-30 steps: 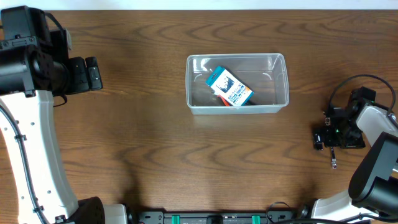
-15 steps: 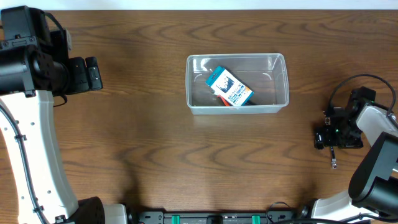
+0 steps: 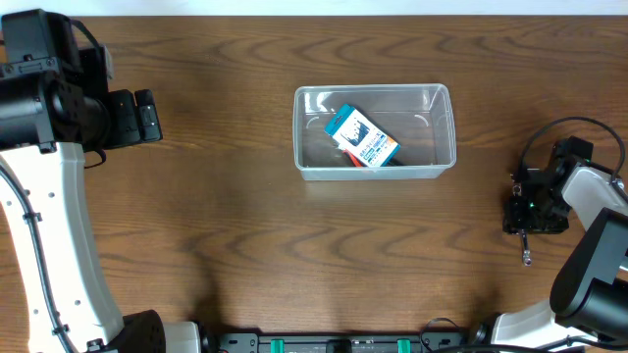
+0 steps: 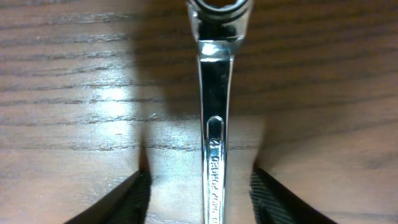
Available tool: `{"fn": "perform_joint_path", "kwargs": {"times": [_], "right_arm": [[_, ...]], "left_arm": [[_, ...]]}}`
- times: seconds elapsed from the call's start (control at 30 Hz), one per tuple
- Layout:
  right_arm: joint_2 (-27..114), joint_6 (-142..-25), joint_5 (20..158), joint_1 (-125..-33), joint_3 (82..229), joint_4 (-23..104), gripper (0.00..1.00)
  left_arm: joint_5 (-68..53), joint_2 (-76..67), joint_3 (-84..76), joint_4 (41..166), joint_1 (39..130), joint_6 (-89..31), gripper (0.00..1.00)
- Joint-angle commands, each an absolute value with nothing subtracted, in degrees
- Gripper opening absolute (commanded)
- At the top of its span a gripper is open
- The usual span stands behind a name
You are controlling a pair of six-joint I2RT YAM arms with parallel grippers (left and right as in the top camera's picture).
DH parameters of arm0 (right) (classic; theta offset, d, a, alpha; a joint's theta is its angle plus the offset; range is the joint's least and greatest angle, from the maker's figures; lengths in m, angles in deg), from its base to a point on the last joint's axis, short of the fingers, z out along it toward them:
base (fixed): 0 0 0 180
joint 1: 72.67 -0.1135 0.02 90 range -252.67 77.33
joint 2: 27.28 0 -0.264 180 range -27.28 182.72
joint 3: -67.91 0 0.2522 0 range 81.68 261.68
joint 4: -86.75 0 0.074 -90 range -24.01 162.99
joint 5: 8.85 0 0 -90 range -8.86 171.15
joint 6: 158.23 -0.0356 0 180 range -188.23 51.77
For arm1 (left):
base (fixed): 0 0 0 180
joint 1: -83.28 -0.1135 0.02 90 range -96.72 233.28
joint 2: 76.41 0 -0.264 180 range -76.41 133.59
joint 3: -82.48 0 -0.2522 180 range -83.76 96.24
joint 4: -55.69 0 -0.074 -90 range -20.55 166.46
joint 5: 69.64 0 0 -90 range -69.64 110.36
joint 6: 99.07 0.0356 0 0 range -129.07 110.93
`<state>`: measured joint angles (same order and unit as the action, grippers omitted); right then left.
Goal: Pack container
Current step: 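Lower the right gripper onto the chrome wrench shaft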
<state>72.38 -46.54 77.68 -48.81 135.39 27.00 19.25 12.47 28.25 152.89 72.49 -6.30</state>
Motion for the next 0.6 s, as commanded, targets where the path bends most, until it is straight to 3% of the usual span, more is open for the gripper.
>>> {"fn": "perform_joint_path", "kwargs": {"times": [0.0, 0.57], "right_arm": [[72.88, -47.00, 76.24, -48.96, 134.25, 27.39, 0.49], [72.86, -46.97, 76.22, -48.96, 134.27, 28.92, 0.25]], "left_arm": [[19.34, 12.71, 29.34, 152.94, 72.32, -6.81, 0.98], [19.34, 12.71, 29.34, 152.94, 72.32, -6.81, 0.98]]}}
